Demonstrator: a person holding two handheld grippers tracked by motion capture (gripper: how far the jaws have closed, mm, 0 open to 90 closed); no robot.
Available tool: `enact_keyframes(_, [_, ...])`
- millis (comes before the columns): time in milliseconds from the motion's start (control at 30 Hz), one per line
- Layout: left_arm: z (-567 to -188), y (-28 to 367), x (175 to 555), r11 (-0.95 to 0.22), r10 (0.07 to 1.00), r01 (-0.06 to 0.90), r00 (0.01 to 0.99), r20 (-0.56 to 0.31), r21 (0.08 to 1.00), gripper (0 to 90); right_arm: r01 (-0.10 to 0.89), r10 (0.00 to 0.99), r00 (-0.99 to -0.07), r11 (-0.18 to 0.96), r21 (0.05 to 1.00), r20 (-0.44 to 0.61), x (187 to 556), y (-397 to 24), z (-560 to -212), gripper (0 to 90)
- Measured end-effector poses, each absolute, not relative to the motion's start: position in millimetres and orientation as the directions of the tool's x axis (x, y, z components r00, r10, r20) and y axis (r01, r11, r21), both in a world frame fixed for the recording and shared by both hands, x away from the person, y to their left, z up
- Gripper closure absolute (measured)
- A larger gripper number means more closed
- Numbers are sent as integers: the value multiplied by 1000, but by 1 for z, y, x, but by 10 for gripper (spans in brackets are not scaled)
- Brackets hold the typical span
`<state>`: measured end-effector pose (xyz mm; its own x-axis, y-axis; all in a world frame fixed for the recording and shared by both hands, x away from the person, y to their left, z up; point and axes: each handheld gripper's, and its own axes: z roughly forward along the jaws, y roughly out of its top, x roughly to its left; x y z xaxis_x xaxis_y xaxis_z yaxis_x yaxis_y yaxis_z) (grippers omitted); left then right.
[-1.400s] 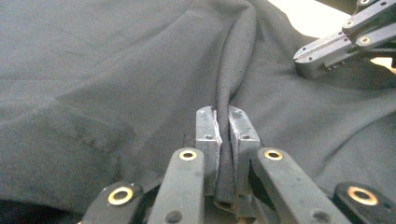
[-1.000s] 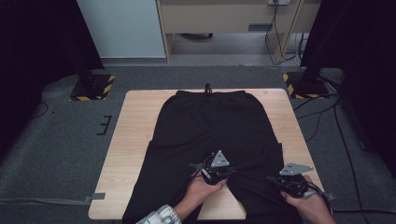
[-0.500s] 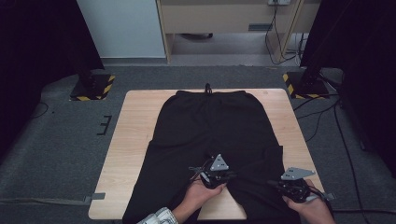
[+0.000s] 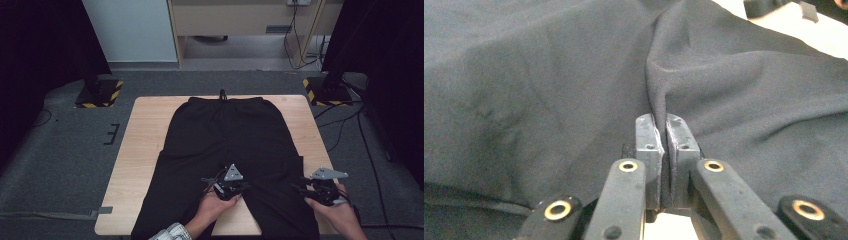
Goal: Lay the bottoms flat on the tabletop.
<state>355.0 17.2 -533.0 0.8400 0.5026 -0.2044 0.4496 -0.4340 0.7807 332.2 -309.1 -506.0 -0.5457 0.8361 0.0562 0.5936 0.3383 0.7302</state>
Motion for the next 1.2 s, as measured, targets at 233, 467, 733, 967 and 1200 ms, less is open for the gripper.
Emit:
enact_keyframes(233, [-533, 17, 355, -429, 504, 448, 839, -204, 784, 854, 650, 899, -431, 245, 719, 83, 369, -321, -520, 287])
enact_keyframes(467, [-529, 18, 352, -415, 499, 451, 839, -217, 790, 855, 663, 903, -421, 245, 708, 82, 380, -315, -524, 797])
enact_keyframes(733, [-522, 22, 339, -400, 481, 473, 837, -260, 785, 850, 663, 890, -445, 252, 705, 100, 357, -331, -510, 899])
enact_keyframes(967, [-512, 34, 347, -370, 528, 480, 813, -245, 796, 583, 662, 867, -486, 284, 694, 108, 350, -331, -512, 897])
enact_keyframes(1200, [-501, 59, 382, -361, 617, 433, 775, -136, 826, 552, 674, 866, -488, 294, 678, 110, 354, -328, -518, 898])
